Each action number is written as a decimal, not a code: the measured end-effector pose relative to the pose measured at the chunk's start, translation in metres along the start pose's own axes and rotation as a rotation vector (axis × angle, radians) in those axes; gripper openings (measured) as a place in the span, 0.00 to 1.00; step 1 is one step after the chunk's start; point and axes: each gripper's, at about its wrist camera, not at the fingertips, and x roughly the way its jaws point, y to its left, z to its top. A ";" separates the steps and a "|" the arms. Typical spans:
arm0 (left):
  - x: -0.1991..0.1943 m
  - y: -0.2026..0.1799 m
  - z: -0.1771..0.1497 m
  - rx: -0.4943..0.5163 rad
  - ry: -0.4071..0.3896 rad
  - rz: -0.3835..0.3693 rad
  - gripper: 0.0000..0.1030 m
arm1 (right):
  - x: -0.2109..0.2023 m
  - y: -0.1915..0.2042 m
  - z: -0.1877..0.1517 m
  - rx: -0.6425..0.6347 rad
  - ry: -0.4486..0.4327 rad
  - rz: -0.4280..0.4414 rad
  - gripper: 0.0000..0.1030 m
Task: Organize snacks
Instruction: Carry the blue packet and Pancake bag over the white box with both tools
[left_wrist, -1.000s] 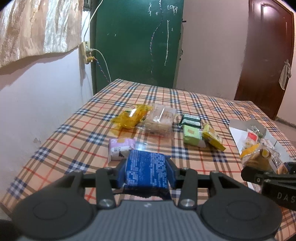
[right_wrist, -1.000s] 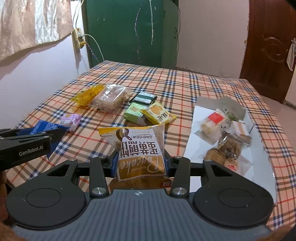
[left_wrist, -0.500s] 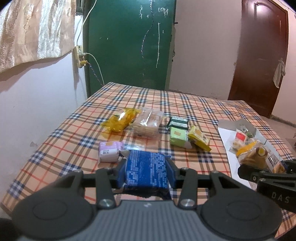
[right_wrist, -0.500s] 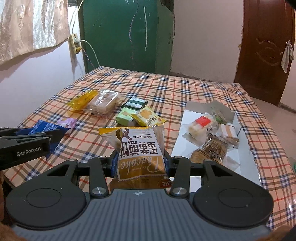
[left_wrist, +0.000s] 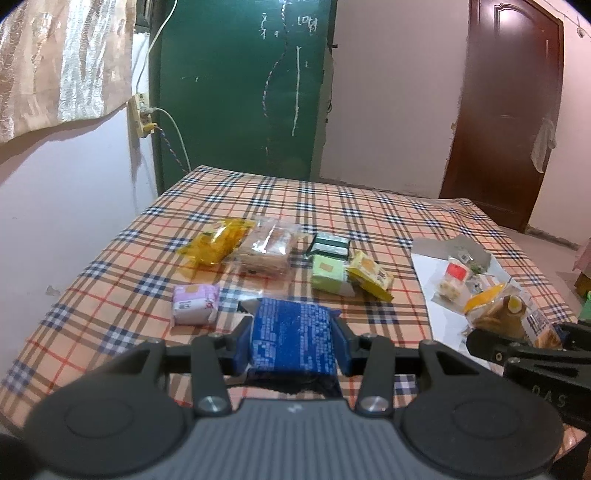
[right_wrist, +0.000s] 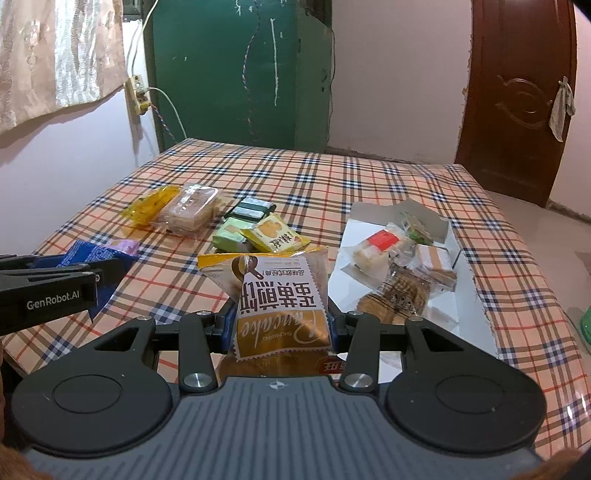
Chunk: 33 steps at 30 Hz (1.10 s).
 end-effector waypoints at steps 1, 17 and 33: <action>0.000 -0.001 0.000 0.002 0.001 -0.003 0.42 | -0.001 -0.001 -0.001 0.002 -0.001 -0.002 0.52; -0.002 -0.025 0.000 0.029 0.010 -0.067 0.42 | -0.014 -0.017 -0.007 0.043 -0.014 -0.065 0.52; -0.005 -0.062 0.006 0.084 0.004 -0.139 0.42 | -0.029 -0.038 -0.010 0.088 -0.043 -0.128 0.52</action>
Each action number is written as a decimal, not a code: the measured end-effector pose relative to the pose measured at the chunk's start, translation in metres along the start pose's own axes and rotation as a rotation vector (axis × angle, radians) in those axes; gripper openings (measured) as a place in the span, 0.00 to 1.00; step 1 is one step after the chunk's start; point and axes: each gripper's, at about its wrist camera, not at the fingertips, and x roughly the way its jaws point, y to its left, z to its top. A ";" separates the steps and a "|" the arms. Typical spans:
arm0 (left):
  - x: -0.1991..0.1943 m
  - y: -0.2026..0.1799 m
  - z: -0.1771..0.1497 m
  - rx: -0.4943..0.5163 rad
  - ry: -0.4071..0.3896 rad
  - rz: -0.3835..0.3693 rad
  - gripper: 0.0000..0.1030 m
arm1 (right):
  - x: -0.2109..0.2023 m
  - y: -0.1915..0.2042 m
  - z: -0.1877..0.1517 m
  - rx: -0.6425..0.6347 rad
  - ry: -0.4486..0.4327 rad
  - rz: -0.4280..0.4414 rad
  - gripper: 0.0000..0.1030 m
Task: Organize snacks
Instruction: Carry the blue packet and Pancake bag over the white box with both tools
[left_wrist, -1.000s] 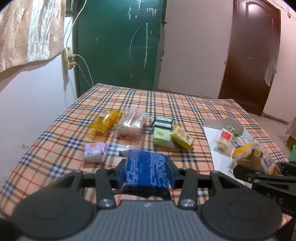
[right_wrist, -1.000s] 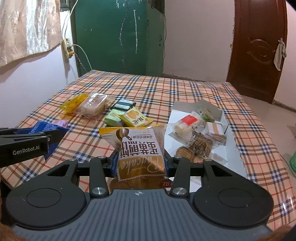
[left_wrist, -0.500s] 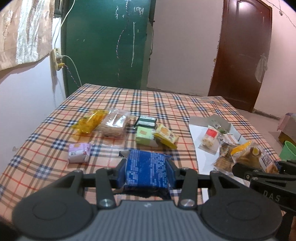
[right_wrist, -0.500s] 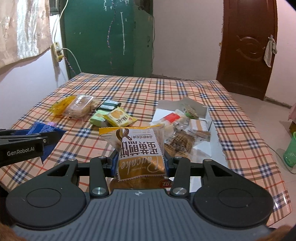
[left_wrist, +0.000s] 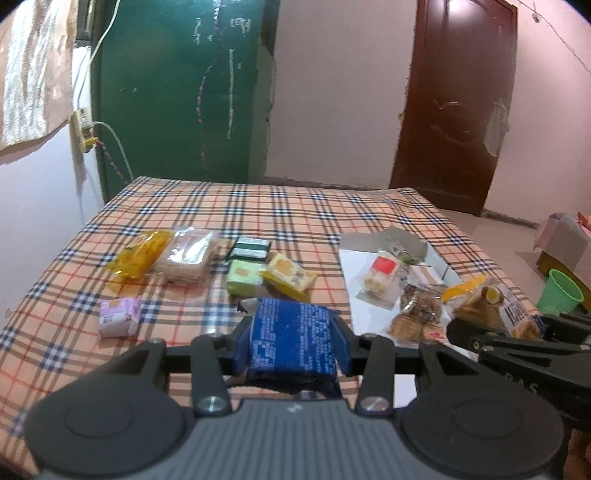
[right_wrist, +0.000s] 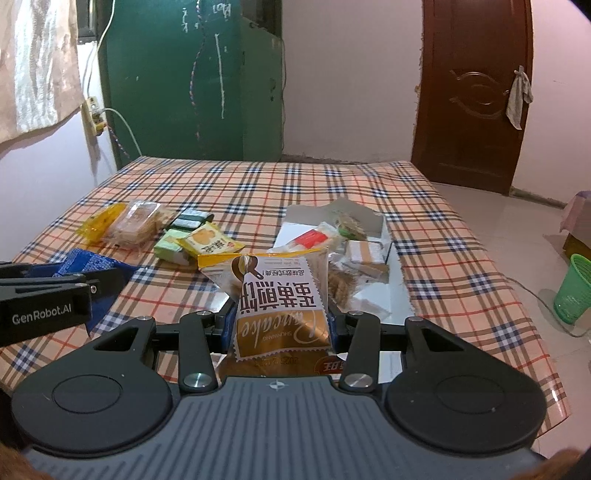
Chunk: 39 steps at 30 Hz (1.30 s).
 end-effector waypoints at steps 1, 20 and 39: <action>0.000 -0.004 0.000 0.006 -0.001 -0.005 0.42 | 0.000 -0.001 0.000 0.001 -0.002 -0.006 0.52; 0.015 -0.059 0.011 0.083 0.001 -0.121 0.42 | -0.015 -0.045 0.000 0.078 -0.030 -0.129 0.52; 0.044 -0.100 0.010 0.121 0.043 -0.180 0.42 | 0.005 -0.091 0.003 0.108 -0.006 -0.148 0.52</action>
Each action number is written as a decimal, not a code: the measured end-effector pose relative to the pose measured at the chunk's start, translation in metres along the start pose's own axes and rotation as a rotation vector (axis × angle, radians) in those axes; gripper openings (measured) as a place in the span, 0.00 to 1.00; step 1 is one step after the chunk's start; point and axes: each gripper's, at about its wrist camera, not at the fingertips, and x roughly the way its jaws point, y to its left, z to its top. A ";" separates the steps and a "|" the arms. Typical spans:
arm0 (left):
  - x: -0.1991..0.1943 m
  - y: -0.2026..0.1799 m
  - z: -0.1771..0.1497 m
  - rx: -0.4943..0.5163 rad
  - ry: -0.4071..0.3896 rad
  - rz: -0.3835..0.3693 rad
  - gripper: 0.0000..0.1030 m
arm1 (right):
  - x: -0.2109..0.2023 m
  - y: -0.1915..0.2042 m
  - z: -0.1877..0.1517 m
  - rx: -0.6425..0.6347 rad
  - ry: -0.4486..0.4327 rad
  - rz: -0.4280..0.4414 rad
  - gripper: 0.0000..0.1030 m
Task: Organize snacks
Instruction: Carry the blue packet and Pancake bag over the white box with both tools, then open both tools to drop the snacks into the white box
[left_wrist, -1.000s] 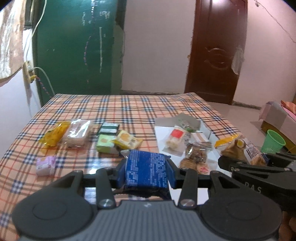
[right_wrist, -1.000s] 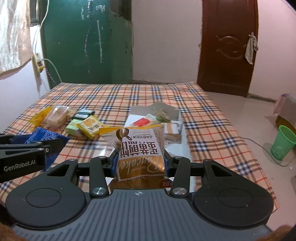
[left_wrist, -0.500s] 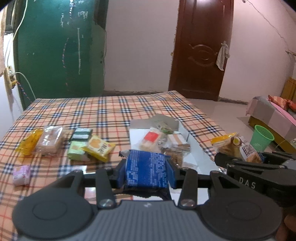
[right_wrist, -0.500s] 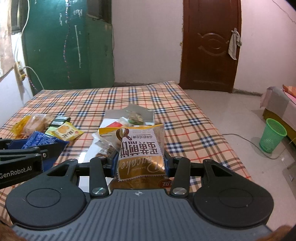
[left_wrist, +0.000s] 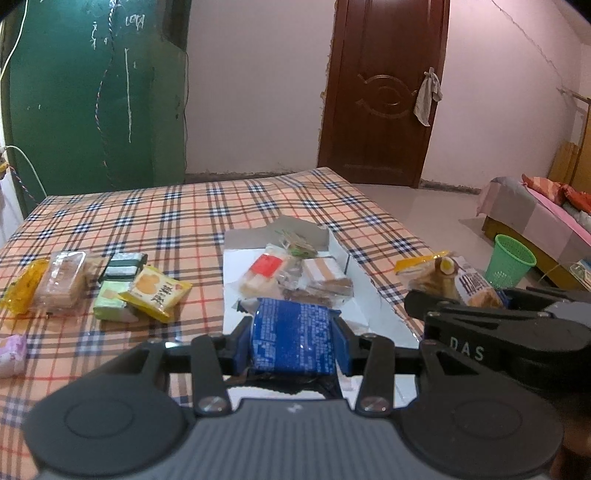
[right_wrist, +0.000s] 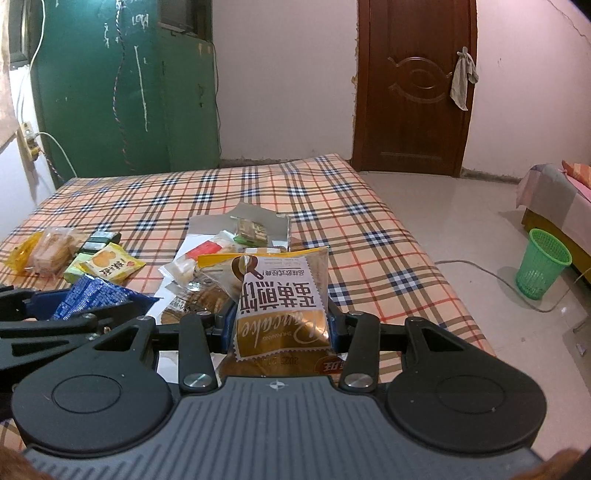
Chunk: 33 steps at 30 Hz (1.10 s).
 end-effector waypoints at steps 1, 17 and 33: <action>0.002 -0.001 0.000 0.002 0.002 -0.001 0.42 | 0.002 -0.001 0.001 0.000 0.001 0.001 0.52; 0.022 -0.008 -0.001 0.010 0.038 0.002 0.42 | 0.024 -0.002 0.005 -0.014 0.022 0.003 0.52; 0.040 -0.008 -0.009 0.028 0.077 -0.074 0.43 | 0.040 0.000 0.002 -0.014 0.054 -0.005 0.52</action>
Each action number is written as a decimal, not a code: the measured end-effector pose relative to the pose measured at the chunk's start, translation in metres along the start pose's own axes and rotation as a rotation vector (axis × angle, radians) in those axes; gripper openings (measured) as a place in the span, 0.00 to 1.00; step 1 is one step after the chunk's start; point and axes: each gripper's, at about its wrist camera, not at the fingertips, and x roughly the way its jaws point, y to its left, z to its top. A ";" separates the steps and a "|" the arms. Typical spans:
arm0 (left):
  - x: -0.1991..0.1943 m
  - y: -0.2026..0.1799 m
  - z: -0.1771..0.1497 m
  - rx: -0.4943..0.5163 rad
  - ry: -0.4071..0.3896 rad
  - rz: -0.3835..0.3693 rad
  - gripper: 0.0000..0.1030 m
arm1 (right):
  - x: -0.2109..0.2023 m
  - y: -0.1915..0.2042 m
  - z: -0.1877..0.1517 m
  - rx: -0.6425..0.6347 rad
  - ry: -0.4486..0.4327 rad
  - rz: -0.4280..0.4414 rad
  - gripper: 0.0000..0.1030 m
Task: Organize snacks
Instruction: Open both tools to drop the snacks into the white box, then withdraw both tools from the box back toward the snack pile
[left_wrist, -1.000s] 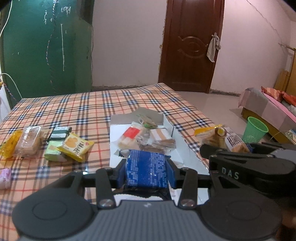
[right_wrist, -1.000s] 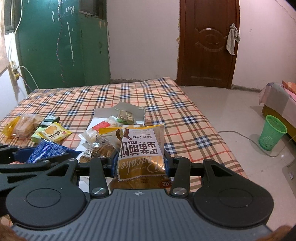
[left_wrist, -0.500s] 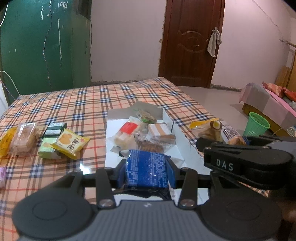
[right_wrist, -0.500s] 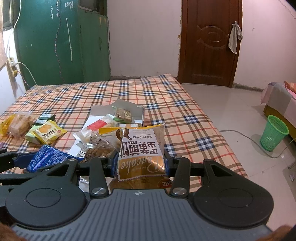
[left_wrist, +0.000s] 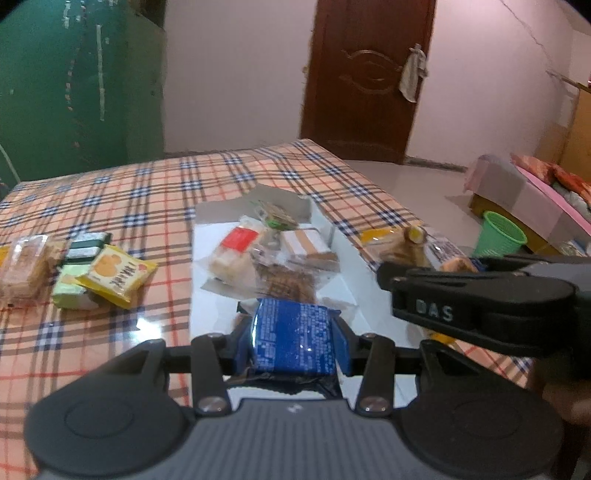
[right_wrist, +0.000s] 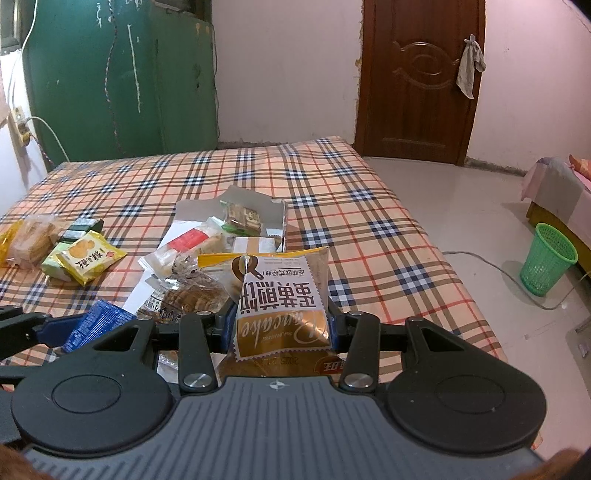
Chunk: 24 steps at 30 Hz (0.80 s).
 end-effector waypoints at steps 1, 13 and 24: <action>0.000 -0.001 -0.001 0.002 0.002 -0.014 0.45 | 0.000 0.000 0.000 -0.002 0.002 -0.001 0.52; -0.013 0.004 -0.002 0.004 -0.029 -0.020 0.84 | -0.012 0.003 0.002 -0.015 -0.033 -0.007 0.84; -0.038 0.029 0.004 -0.039 -0.047 0.101 0.88 | -0.035 0.017 0.008 -0.037 -0.105 0.008 0.98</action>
